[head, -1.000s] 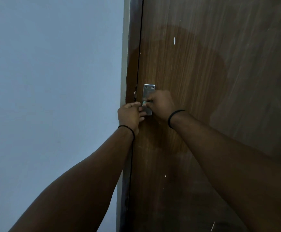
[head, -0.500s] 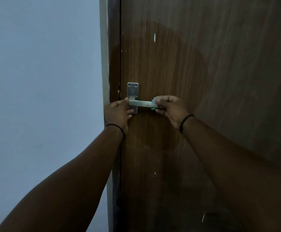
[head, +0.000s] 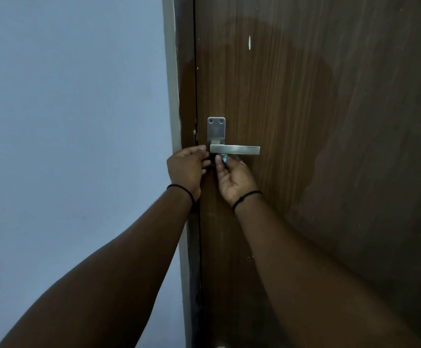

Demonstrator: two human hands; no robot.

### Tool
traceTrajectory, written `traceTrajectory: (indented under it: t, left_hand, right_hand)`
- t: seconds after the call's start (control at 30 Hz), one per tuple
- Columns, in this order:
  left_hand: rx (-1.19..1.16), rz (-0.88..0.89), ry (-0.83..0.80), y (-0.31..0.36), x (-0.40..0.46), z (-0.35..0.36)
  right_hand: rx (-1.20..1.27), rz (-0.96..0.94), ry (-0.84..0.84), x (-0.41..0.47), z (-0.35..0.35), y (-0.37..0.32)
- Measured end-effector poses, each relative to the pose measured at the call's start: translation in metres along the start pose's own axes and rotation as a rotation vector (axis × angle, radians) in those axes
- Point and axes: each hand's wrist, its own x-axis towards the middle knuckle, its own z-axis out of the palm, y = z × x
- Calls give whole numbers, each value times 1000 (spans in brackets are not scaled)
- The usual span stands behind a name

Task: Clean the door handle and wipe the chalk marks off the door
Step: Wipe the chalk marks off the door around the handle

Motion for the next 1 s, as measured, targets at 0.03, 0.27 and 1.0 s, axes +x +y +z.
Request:
traceTrajectory:
  t: [0.03,0.27,1.0]
  left_hand:
    - [12,15,-5,0,0,-1]
    - [81,55,-55,1,0,6]
    - [-16,7,8,-15,-7,2]
  right_hand:
    - [-9,-10,15,2,3,4]
    - [-157,-50,-39,-1,-7,-24]
    - [-2169,-1226,-514,-24,27,-39]
